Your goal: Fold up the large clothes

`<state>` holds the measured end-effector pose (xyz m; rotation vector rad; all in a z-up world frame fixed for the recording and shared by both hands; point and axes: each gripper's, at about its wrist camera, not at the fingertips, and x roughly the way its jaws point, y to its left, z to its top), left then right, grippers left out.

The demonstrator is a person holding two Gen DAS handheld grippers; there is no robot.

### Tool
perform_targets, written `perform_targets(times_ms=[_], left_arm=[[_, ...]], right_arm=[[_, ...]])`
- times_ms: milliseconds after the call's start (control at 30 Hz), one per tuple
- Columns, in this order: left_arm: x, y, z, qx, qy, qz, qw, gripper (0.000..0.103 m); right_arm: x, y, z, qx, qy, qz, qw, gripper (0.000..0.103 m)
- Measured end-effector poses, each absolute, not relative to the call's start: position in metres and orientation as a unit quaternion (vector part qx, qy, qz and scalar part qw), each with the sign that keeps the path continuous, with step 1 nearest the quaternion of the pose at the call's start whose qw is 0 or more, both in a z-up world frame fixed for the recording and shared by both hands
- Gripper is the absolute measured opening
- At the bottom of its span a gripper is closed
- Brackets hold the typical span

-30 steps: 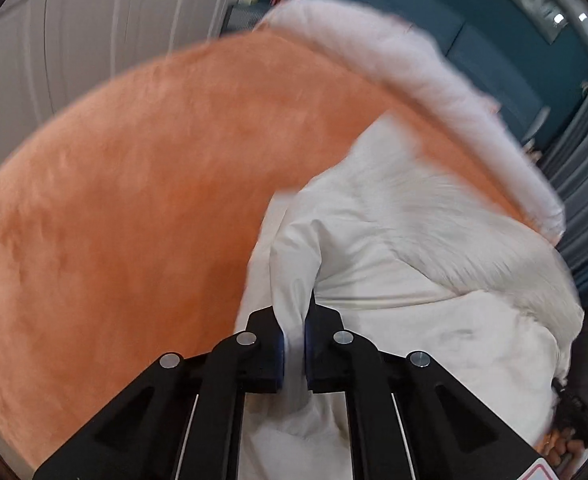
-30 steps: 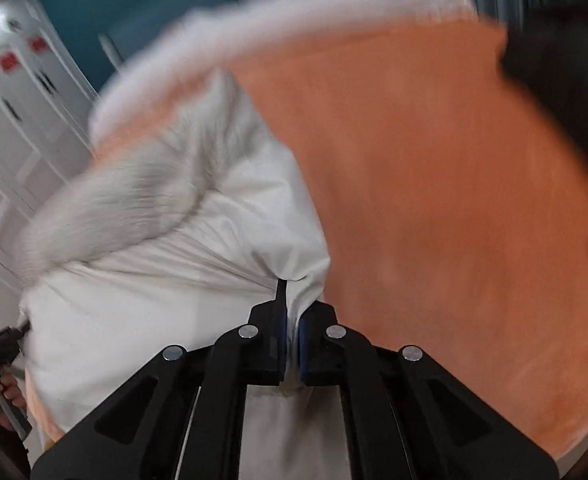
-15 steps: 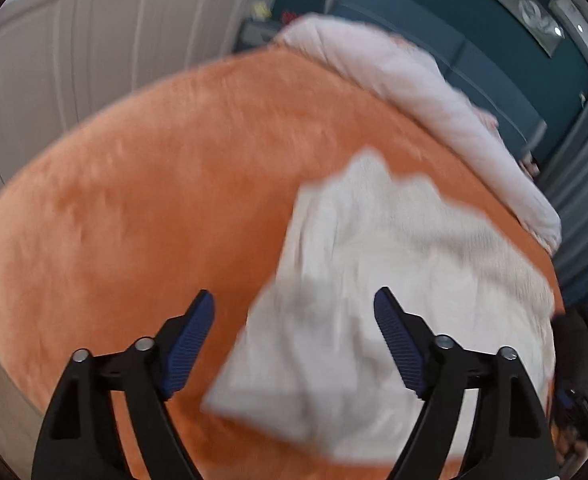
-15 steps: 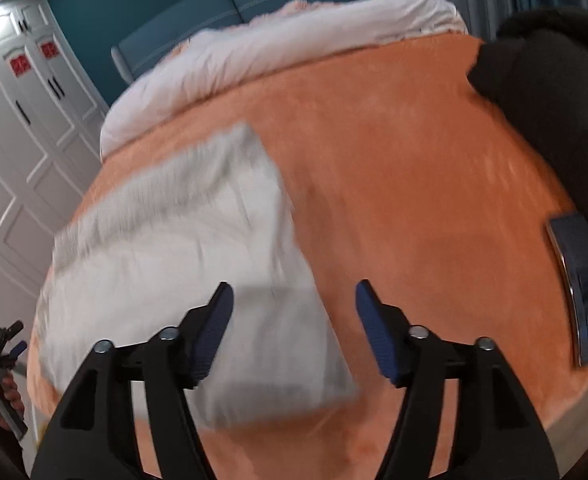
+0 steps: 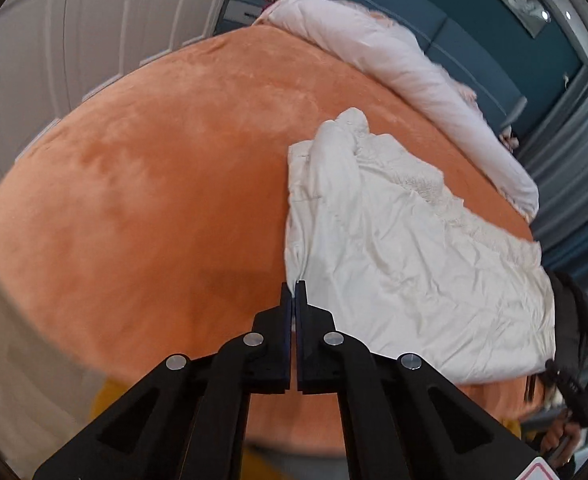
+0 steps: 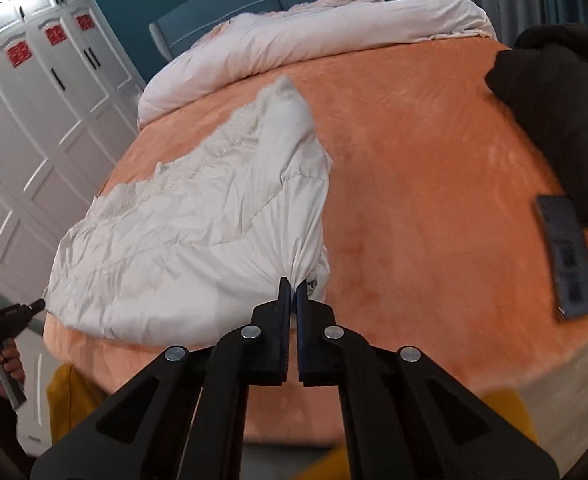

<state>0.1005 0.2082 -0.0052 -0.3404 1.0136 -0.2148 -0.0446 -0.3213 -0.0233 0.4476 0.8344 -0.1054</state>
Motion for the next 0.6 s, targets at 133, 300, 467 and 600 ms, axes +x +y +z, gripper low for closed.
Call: perform_targets(times_ms=[133, 300, 467, 600], left_arm=[[0.051, 0.21, -0.038, -0.105, 0.543, -0.081, 0.829, 0.0], [0.029, 0.219, -0.049, -0.112, 0.551, -0.06, 0.825, 0.001], [0.054, 0.208, 0.033, -0.122, 0.443, -0.069, 0.886, 0.045], [0.115, 0.167, 0.062, -0.117, 0.38, -0.098, 0.912, 0.049]], right_arm=[[-0.082, -0.318, -0.069, 0.211, 0.478, -0.064, 0.85, 0.001], [-0.092, -0.324, -0.087, 0.225, 0.492, -0.086, 0.837, 0.016], [-0.067, -0.333, -0.012, 0.192, 0.392, -0.101, 0.894, 0.043], [0.007, -0.329, 0.017, 0.164, 0.34, -0.08, 0.923, 0.043]])
